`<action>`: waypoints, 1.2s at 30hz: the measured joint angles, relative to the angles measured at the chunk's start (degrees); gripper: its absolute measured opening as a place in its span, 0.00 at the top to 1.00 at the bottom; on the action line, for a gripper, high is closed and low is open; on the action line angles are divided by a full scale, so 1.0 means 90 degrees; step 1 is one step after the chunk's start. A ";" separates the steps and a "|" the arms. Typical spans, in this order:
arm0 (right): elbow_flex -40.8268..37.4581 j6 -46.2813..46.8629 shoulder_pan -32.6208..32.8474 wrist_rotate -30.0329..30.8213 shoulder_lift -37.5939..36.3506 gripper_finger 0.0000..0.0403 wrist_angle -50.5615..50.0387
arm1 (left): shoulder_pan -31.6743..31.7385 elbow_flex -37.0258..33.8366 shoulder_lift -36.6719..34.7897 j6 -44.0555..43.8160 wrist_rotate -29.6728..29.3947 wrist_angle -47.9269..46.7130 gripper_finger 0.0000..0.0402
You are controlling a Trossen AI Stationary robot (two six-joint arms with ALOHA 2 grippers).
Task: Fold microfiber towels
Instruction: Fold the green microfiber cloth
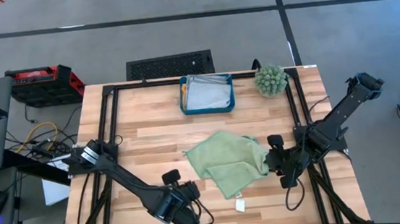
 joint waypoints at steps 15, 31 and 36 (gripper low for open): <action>0.0000 0.0064 0.0000 0.0000 0.0000 0.55 0.0020 | 0.0079 0.0000 0.0216 0.0689 -0.1725 0.0083 1.00; 0.0000 0.0065 0.0000 0.0022 0.0000 0.56 0.0049 | 0.0574 0.0000 0.0219 0.1534 -0.2112 0.0094 1.00; 0.0000 0.0065 0.0000 0.0022 0.0000 0.56 0.0059 | 0.0728 0.0000 0.0219 0.1397 -0.2232 0.0270 1.00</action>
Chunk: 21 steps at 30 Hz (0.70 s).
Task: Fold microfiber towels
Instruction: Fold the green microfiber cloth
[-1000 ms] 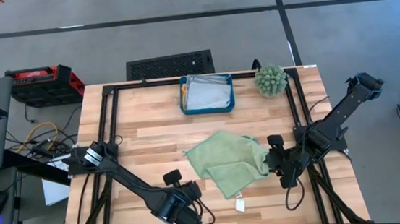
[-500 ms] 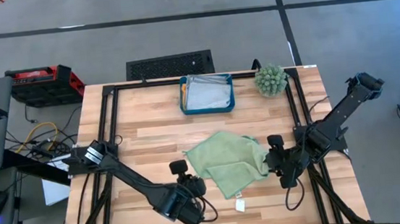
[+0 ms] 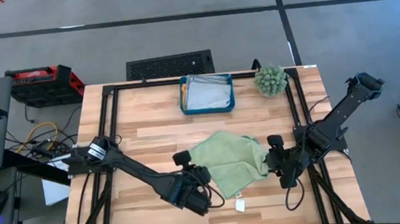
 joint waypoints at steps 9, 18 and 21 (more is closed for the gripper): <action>0.0002 0.0000 0.0000 0.0000 0.0000 0.56 0.0137 | 0.0088 0.0000 0.0005 -0.0071 0.0178 0.0484 1.00; 0.0002 0.0002 0.0000 0.0002 0.0000 0.55 0.0312 | 0.0115 0.0000 0.0005 -0.0006 0.0481 0.0813 1.00; 0.0002 0.0003 0.0000 0.0000 0.0000 0.56 0.0497 | 0.0133 0.0000 0.0005 -0.0008 0.0482 0.0915 1.00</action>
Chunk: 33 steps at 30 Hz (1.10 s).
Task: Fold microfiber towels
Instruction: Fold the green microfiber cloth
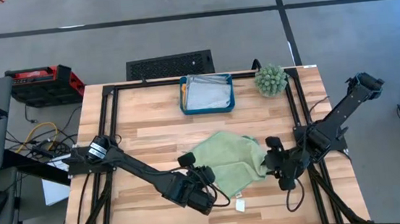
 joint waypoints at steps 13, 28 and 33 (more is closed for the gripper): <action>0.0000 -0.0720 -0.0022 0.0002 0.0000 0.56 0.0374 | 0.0283 0.0000 0.0000 -0.0013 0.0192 0.0069 1.00; 0.0000 -0.0729 -0.0360 0.0007 0.0000 0.48 0.0435 | 0.0393 0.0000 0.0000 0.0037 0.0360 0.0068 1.00; 0.0000 -0.0933 -0.0467 -0.0029 0.0000 0.42 0.0361 | 0.0404 0.0000 0.0000 -0.0117 0.0660 0.0068 1.00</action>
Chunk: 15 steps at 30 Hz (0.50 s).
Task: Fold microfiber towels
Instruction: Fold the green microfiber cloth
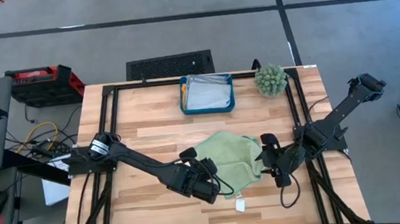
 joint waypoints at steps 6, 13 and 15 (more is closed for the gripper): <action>0.0000 -0.0002 0.0003 -0.0015 0.0000 0.41 -0.0161 | 0.0002 0.0000 0.0000 -0.0231 0.0022 0.0000 1.00; 0.0000 0.0148 0.0026 -0.0017 0.0000 0.41 -0.0172 | 0.0001 0.0000 0.0000 -0.0587 0.0244 0.0000 1.00; 0.0002 0.0158 0.0087 -0.0124 0.0000 0.41 -0.0247 | -0.0009 0.0000 0.0000 -0.0619 0.0264 0.0002 1.00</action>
